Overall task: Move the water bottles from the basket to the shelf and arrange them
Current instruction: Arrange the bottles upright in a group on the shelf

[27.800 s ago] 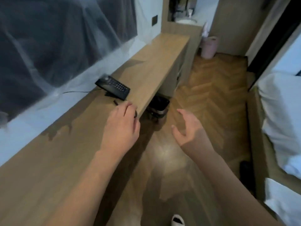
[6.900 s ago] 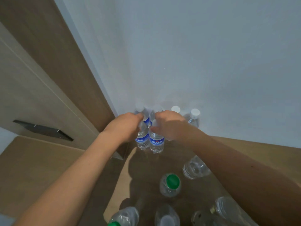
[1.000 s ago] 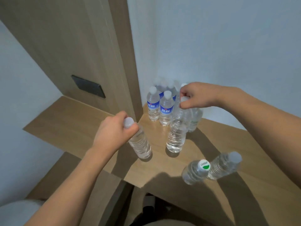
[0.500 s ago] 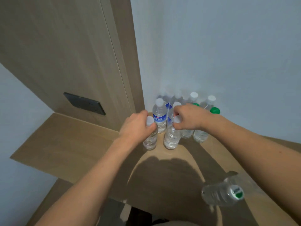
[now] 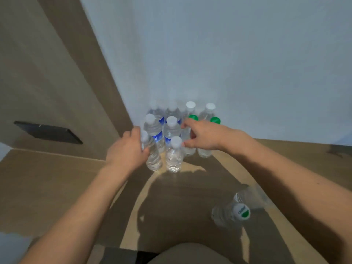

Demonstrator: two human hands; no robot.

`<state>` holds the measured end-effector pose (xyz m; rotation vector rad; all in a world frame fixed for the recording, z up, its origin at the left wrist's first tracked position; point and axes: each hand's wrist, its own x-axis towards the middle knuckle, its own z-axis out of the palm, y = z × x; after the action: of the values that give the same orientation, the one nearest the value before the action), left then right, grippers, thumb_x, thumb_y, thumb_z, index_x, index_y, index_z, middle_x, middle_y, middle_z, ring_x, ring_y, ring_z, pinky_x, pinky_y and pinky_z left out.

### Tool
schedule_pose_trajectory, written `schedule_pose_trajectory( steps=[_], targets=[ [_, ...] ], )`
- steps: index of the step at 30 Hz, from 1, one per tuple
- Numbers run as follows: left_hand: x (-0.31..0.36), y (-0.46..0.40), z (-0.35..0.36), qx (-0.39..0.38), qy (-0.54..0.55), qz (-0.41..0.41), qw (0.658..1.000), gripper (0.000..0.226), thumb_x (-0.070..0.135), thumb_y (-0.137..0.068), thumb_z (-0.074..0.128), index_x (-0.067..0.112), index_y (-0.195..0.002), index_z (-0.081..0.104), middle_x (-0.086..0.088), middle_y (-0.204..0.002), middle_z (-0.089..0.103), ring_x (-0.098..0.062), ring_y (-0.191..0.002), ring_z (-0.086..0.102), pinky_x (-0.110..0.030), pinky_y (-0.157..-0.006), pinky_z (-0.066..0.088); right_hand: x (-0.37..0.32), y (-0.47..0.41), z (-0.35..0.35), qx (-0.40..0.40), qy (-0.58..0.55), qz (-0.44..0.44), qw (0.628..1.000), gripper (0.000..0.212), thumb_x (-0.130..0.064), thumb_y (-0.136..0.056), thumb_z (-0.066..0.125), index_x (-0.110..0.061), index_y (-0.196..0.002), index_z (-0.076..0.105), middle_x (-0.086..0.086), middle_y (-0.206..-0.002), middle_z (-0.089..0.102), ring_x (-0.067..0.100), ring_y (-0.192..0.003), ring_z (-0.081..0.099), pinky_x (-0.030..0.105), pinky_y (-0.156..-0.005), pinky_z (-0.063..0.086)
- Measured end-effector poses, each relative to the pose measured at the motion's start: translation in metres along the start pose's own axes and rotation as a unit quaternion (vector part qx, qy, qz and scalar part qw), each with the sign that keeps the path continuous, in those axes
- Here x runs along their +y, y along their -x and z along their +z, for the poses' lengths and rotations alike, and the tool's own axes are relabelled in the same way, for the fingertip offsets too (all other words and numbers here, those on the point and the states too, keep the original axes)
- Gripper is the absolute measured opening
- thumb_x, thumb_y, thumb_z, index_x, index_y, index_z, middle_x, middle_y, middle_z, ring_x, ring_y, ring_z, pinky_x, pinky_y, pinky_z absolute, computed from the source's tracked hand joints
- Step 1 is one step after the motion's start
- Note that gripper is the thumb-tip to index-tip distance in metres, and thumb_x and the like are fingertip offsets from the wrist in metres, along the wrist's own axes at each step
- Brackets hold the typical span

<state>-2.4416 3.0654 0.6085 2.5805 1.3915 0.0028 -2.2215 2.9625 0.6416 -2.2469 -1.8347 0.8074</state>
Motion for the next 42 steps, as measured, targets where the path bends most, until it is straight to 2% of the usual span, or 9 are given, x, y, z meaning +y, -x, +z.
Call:
schedule_pose_trajectory(
  steps=[2, 4, 8, 11, 13, 17, 26, 34, 42],
  targets=[
    [0.02, 0.025, -0.016, 0.028, 0.016, 0.012, 0.999, 0.049, 0.041, -0.088, 0.056, 0.017, -0.129, 0.045, -0.011, -0.116, 0.061, -0.035, -0.104, 0.062, -0.041, -0.08, 0.05, 0.021, 0.03, -0.016, 0.021, 0.03, 0.026, 0.999, 0.036, -0.036, -0.088, 0.063, -0.018, -0.117, 0.054, 0.001, -0.099, 0.062, 0.025, -0.095, 0.06, 0.035, -0.08, 0.048],
    [0.054, 0.06, -0.029, -0.034, 0.079, 0.077, 0.993, 0.042, 0.048, -0.087, 0.056, 0.025, -0.122, 0.049, 0.0, -0.1, 0.065, -0.023, -0.091, 0.064, -0.034, -0.072, 0.047, 0.042, 0.061, -0.028, 0.002, 0.074, 0.075, 0.994, 0.032, -0.038, -0.088, 0.061, -0.015, -0.11, 0.058, 0.005, -0.103, 0.064, 0.027, -0.098, 0.06, 0.035, -0.081, 0.048],
    [0.125, 0.124, -0.004, -0.168, 0.118, 0.174, 0.963, 0.05, 0.077, -0.077, 0.054, 0.043, -0.111, 0.04, 0.007, -0.075, 0.059, -0.01, -0.071, 0.059, -0.031, -0.065, 0.051, 0.074, 0.108, -0.025, -0.084, 0.106, 0.186, 0.973, 0.059, -0.058, -0.085, 0.06, -0.013, -0.122, 0.054, 0.008, -0.121, 0.062, 0.027, -0.103, 0.059, 0.038, -0.088, 0.048],
    [0.16, 0.14, 0.03, -0.164, 0.066, 0.215, 0.961, 0.061, 0.08, -0.075, 0.048, 0.039, -0.119, 0.036, 0.004, -0.101, 0.066, -0.02, -0.091, 0.064, -0.04, -0.078, 0.054, 0.086, 0.136, -0.009, -0.165, 0.066, 0.228, 0.957, 0.076, -0.07, -0.075, 0.064, -0.015, -0.127, 0.052, 0.002, -0.101, 0.064, 0.023, -0.085, 0.064, 0.037, -0.079, 0.053],
    [0.175, 0.139, 0.037, -0.174, -0.003, 0.226, 0.958, 0.054, 0.068, -0.086, 0.05, 0.034, -0.126, 0.041, 0.005, -0.111, 0.065, -0.016, -0.094, 0.062, -0.033, -0.075, 0.052, 0.091, 0.152, 0.004, -0.191, 0.075, 0.22, 0.954, 0.07, -0.066, -0.074, 0.068, -0.014, -0.119, 0.057, 0.001, -0.087, 0.065, 0.02, -0.073, 0.065, 0.032, -0.066, 0.053],
    [0.182, 0.132, 0.045, -0.15, -0.002, 0.226, 0.963, 0.028, 0.05, -0.094, 0.051, 0.023, -0.095, 0.045, 0.005, -0.079, 0.052, -0.019, -0.073, 0.052, -0.031, -0.059, 0.036, 0.099, 0.162, 0.021, -0.115, 0.117, 0.143, 0.976, 0.042, -0.045, -0.081, 0.067, -0.011, -0.106, 0.061, 0.003, -0.087, 0.064, 0.025, -0.077, 0.061, 0.029, -0.06, 0.043],
    [0.145, 0.092, 0.018, -0.016, 0.023, 0.148, 0.989, 0.027, 0.036, -0.088, 0.055, 0.016, -0.074, 0.042, 0.0, -0.065, 0.049, -0.024, -0.062, 0.049, -0.032, -0.047, 0.025, 0.095, 0.141, -0.005, -0.032, 0.119, 0.046, 0.991, 0.026, -0.038, -0.082, 0.064, -0.017, -0.079, 0.049, -0.001, -0.075, 0.052, 0.024, -0.077, 0.053, 0.03, -0.053, 0.034],
    [0.115, 0.036, -0.021, -0.011, 0.012, 0.206, 0.978, 0.026, 0.033, -0.085, 0.055, 0.009, -0.082, 0.05, -0.011, -0.073, 0.062, -0.029, -0.068, 0.06, -0.043, -0.058, 0.046, 0.063, 0.092, -0.038, -0.013, 0.138, 0.01, 0.99, 0.037, -0.041, -0.084, 0.066, -0.009, -0.1, 0.058, 0.008, -0.096, 0.063, 0.029, -0.087, 0.059, 0.035, -0.066, 0.041],
    [0.11, -0.016, -0.017, -0.089, -0.076, 0.321, 0.94, 0.017, 0.032, -0.089, 0.053, 0.018, -0.086, 0.044, 0.002, -0.078, 0.054, -0.021, -0.069, 0.054, -0.038, -0.06, 0.046, 0.05, 0.05, -0.032, 0.014, 0.169, -0.004, 0.986, 0.036, -0.036, -0.084, 0.065, -0.013, -0.111, 0.057, 0.005, -0.102, 0.061, 0.023, -0.083, 0.051, 0.03, -0.066, 0.037]
  ],
)
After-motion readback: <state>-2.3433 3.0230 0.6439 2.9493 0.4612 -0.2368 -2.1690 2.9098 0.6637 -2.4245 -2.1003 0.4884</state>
